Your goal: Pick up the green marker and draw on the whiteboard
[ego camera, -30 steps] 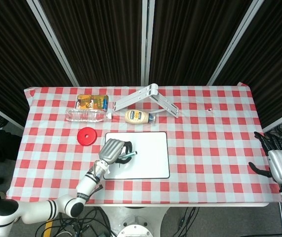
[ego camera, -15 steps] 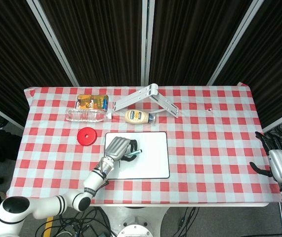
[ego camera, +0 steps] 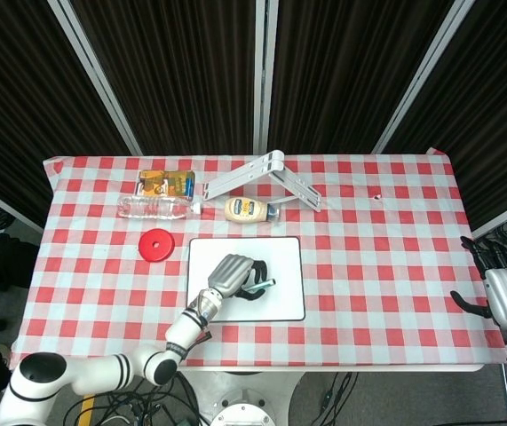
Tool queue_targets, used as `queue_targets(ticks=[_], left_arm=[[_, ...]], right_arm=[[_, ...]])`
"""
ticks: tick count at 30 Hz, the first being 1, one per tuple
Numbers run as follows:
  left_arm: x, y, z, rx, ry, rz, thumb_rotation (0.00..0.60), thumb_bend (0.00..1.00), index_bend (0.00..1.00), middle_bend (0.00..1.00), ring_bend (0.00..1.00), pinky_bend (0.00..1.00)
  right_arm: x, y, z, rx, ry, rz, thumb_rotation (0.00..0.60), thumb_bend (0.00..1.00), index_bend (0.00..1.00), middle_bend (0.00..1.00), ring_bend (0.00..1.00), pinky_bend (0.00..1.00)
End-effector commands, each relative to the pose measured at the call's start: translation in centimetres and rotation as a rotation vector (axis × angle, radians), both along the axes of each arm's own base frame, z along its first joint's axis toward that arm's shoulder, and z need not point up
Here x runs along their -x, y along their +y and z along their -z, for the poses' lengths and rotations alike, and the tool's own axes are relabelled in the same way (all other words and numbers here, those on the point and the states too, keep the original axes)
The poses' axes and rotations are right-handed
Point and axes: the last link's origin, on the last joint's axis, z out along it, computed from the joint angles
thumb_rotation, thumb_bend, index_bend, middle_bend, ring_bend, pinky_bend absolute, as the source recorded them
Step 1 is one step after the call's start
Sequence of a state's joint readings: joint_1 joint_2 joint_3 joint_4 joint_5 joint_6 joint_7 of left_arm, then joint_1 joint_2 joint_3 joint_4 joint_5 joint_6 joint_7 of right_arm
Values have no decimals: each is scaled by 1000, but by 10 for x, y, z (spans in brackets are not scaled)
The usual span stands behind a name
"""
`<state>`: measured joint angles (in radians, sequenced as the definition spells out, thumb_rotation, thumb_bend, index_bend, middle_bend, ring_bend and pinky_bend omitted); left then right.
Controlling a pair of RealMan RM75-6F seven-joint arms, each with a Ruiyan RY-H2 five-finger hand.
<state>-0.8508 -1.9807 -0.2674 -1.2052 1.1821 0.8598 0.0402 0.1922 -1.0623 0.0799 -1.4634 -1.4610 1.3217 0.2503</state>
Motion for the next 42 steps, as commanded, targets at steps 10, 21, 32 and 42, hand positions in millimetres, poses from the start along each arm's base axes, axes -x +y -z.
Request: queue_targets(ticks=[10, 21, 32, 42], left_arm=[[35, 25, -93, -198, 130, 35, 600, 336, 539, 564, 628, 888], [120, -1, -125, -206, 643, 0, 600, 337, 539, 558, 618, 862], [130, -8, -114, -179, 818, 22, 600, 338, 523, 516, 575, 833], [120, -15, -121, -177, 743, -53, 600, 177, 127, 171, 212, 418]], right_arm=[[-1, 0, -1, 7, -9, -21, 600, 152, 0, 162, 0, 0], [0, 2, 4, -2, -25, -33, 600, 152, 0, 162, 0, 0], [-1, 5, 4, 7, -22, -22, 600, 152, 0, 162, 0, 0], [1, 7, 3, 17, -29, -5, 600, 153, 0, 162, 0, 0]])
